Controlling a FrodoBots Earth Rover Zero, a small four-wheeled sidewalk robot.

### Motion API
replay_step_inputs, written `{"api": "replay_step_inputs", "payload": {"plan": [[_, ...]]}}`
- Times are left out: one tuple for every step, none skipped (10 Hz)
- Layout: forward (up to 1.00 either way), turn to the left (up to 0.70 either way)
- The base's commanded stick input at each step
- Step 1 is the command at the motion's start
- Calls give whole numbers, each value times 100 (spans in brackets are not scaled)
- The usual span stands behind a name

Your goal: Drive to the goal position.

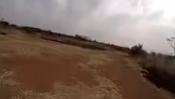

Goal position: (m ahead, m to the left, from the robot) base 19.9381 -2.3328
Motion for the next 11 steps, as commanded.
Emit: {"api": "replay_step_inputs", "payload": {"plan": [[50,0],[50,0],[50,0],[50,0],[50,0],[50,0],[50,0],[50,0],[50,0],[50,0],[50,0]]}}
